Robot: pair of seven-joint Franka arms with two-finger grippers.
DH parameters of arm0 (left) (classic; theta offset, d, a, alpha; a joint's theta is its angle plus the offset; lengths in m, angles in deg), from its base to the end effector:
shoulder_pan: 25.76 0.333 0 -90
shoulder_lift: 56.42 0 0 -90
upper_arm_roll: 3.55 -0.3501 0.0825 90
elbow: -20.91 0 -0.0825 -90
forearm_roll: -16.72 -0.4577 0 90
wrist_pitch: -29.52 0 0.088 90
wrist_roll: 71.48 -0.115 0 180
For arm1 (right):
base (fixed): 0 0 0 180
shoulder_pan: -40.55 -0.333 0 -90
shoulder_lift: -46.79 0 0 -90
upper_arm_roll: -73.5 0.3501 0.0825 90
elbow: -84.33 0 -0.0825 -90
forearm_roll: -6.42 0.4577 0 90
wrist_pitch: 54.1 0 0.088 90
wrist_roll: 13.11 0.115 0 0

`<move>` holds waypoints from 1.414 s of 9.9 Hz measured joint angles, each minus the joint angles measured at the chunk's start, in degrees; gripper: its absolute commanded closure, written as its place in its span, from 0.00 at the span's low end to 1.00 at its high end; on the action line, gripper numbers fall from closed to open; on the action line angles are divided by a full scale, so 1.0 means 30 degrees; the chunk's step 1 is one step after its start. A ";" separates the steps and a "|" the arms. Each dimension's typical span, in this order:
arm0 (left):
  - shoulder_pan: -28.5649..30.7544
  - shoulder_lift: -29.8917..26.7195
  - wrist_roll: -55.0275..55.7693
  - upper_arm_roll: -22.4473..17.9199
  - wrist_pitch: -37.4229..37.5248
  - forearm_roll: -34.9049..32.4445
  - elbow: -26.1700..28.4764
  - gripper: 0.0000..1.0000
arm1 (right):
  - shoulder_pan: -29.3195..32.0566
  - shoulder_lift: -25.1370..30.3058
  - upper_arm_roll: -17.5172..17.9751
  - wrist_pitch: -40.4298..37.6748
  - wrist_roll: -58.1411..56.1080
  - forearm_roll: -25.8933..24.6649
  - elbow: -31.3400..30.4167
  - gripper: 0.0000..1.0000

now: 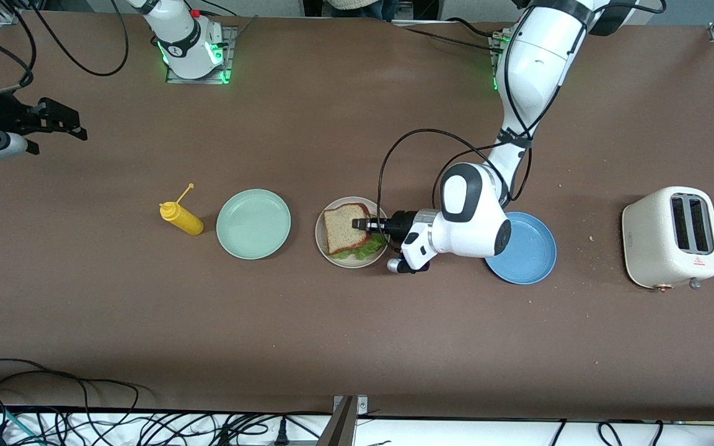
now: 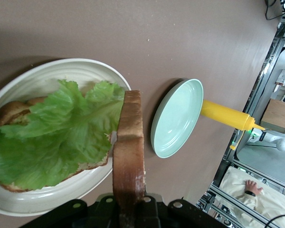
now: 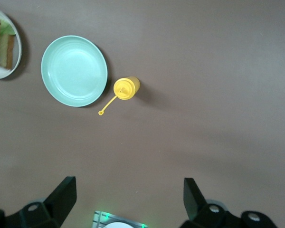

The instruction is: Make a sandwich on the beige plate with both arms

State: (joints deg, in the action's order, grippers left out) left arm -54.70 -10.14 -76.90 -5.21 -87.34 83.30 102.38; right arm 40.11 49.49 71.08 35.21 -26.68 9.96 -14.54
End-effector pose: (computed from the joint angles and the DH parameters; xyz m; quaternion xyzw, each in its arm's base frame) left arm 0.6913 -0.4264 0.1997 0.8861 0.0426 -0.1630 0.4318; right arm 0.6034 -0.0142 0.5949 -0.9927 -0.0994 0.0550 0.0396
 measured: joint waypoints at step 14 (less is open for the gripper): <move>0.0629 0.0116 -0.0201 -0.1895 -0.0151 -0.0417 -0.0399 0.00 | 0.0581 0.0262 0.0375 0.1337 0.2136 -0.1616 0.0263 0.00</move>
State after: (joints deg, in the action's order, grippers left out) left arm -52.81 -9.80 -77.50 -10.89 -87.79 82.05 101.18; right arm 41.86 50.28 72.20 39.22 -20.27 5.12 -13.75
